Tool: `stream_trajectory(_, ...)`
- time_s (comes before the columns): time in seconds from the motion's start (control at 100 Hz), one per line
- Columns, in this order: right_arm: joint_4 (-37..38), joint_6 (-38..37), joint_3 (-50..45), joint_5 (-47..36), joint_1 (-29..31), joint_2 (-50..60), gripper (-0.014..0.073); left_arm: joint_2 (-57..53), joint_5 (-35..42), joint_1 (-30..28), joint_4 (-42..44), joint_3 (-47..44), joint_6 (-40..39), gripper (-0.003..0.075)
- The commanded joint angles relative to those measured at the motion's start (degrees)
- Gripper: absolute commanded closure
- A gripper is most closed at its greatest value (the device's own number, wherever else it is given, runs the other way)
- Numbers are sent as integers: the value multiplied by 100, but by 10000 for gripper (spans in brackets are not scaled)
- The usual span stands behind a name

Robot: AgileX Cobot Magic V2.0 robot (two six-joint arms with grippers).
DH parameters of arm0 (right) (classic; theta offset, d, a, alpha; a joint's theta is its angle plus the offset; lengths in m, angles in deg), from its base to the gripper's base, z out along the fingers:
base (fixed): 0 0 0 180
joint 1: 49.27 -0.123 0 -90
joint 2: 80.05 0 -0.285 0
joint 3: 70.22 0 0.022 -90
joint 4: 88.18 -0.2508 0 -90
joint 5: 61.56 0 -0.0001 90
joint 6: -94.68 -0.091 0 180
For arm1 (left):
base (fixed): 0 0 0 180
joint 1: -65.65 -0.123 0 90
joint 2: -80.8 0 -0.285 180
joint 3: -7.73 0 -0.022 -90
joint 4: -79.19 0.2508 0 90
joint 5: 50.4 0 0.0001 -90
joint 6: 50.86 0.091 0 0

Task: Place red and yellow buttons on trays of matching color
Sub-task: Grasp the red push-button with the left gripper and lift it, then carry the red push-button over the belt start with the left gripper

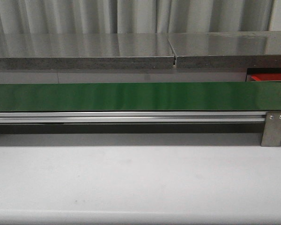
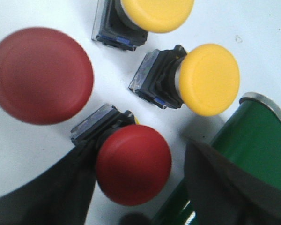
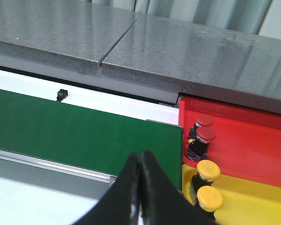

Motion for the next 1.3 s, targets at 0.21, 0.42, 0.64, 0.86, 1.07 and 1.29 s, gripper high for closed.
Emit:
stream_trajectory(0.21,17,39,134,-398,-18,-10,661,-287,129,18,-177,180,-65,533)
stream_trajectory(0.42,17,39,134,-398,-18,-10,661,-582,-94,-50,-165,180,-65,533)
stream_trajectory(0.64,17,39,134,-398,-18,-10,661,-1253,-482,-178,-42,180,274,533)
stream_trajectory(0.86,17,39,134,-398,-18,-10,661,-1932,-731,-178,170,180,392,533)
stream_trajectory(1.07,17,39,134,-398,-18,-10,661,-2038,-1016,170,120,180,516,533)
stream_trajectory(1.29,17,39,134,-398,-18,-10,661,-1868,-809,590,277,135,516,533)
